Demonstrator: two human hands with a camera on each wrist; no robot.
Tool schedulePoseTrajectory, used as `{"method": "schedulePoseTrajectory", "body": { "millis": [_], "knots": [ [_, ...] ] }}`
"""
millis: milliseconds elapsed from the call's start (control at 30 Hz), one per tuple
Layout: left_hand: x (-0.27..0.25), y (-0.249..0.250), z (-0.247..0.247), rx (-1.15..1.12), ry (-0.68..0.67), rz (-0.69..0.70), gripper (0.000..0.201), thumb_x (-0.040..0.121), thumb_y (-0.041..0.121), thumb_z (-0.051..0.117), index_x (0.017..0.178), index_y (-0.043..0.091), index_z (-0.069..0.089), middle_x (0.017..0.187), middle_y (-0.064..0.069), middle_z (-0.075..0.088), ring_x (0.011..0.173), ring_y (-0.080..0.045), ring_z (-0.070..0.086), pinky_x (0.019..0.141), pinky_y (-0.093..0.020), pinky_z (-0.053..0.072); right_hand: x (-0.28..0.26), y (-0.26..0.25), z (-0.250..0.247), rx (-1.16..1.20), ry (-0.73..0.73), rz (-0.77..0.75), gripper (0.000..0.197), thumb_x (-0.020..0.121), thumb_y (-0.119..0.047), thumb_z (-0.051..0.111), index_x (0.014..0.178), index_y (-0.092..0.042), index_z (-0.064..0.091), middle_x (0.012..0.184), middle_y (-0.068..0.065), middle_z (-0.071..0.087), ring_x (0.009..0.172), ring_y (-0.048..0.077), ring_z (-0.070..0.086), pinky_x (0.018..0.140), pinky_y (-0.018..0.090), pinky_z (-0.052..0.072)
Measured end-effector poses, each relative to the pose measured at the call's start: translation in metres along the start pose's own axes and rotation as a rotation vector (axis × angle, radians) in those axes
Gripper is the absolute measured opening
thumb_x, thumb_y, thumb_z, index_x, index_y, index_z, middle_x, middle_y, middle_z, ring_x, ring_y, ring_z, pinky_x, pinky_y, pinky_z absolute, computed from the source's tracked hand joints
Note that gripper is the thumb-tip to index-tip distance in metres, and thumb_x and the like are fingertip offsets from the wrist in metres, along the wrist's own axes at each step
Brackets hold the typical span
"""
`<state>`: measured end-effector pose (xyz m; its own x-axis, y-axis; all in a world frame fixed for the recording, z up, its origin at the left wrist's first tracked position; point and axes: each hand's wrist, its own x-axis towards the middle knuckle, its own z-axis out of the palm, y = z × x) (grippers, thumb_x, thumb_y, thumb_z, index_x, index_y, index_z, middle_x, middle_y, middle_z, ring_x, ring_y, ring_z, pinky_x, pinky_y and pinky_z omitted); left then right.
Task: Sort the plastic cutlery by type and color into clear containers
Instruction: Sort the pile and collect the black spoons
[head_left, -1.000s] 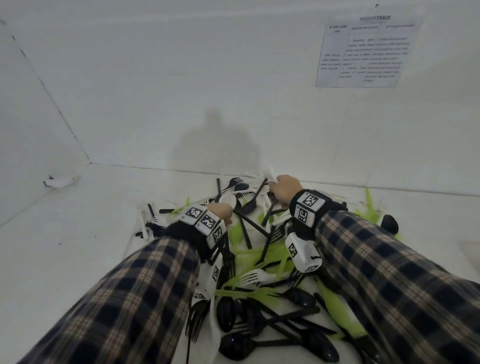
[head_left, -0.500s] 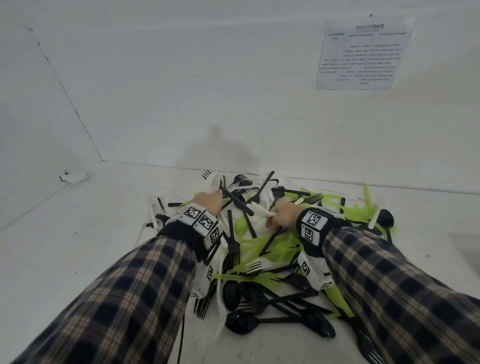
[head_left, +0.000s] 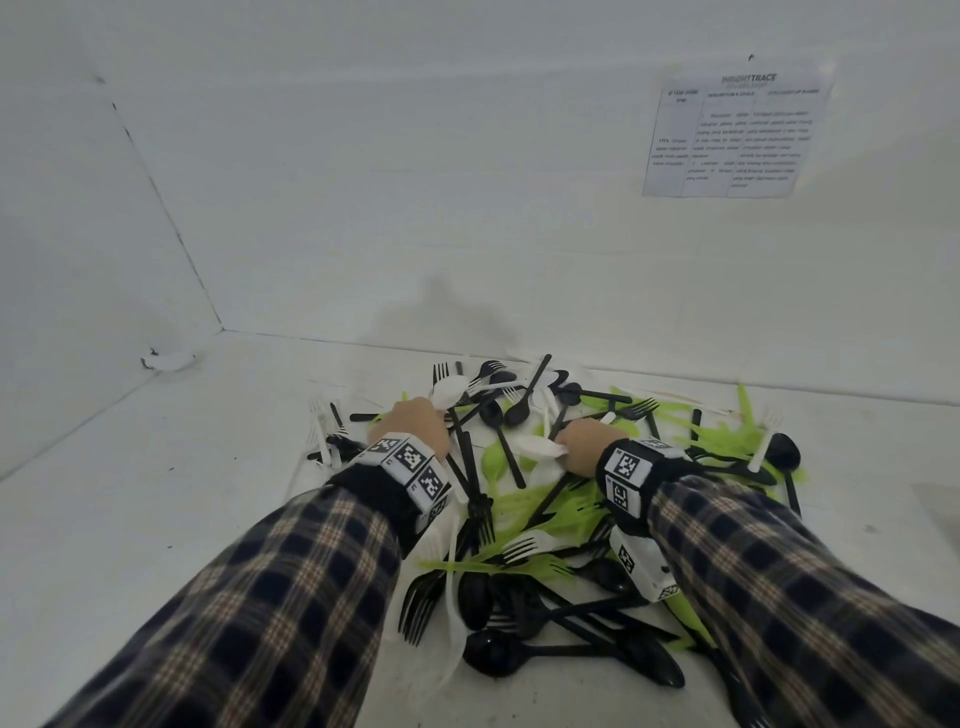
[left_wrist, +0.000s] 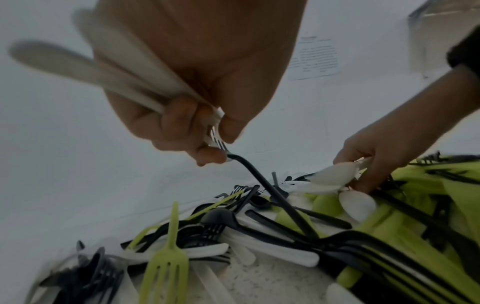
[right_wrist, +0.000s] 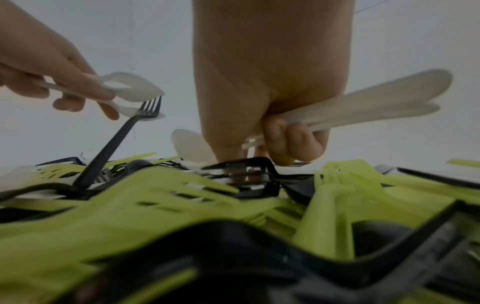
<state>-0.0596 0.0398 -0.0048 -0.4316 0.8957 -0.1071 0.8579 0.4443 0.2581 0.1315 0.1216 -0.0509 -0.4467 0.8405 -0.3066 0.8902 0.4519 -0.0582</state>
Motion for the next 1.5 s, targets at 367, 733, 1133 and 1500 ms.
{"method": "schedulePoseTrajectory", "body": {
  "millis": [367,733,1133,1500],
  "knots": [
    [0.013,0.007,0.0,-0.214,0.191,-0.056,0.031,0.102,0.026,0.028,0.118,0.003,0.043,0.117,-0.018,0.057,0.104,-0.036,0.056,0.078,-0.039,0.041,0.0,0.008,-0.015,0.219,0.224,-0.041,0.027,0.091,-0.024,0.051,0.112,-0.009,0.059,0.114,0.011,0.057,0.109,0.027,0.054,0.087,0.031,0.042],
    [0.021,0.054,0.014,-0.267,0.055,0.07,0.043,0.101,0.024,0.035,0.112,-0.011,0.056,0.116,-0.025,0.06,0.108,-0.037,0.056,0.081,-0.036,0.041,0.002,0.029,-0.034,0.632,0.306,0.131,0.028,0.094,-0.032,0.05,0.082,-0.009,0.062,0.069,-0.006,0.059,0.079,0.016,0.053,0.055,0.012,0.031],
    [0.045,0.108,0.06,-0.197,-0.093,0.249,0.039,0.099,0.025,0.037,0.109,-0.007,0.056,0.116,-0.021,0.06,0.109,-0.035,0.055,0.083,-0.034,0.04,0.003,0.049,-0.029,0.931,0.433,0.376,0.028,0.096,-0.032,0.047,0.085,-0.007,0.04,0.093,0.013,0.047,0.083,0.025,0.047,0.056,0.031,0.039],
    [0.078,0.137,0.086,-0.151,-0.171,0.195,0.041,0.099,0.028,0.038,0.117,-0.005,0.056,0.121,-0.02,0.059,0.114,-0.033,0.054,0.089,-0.035,0.044,0.01,0.077,-0.019,0.917,0.449,0.393,0.026,0.096,-0.031,0.045,0.091,-0.006,0.05,0.087,0.011,0.05,0.08,0.025,0.048,0.064,0.033,0.041]
  ]
}}
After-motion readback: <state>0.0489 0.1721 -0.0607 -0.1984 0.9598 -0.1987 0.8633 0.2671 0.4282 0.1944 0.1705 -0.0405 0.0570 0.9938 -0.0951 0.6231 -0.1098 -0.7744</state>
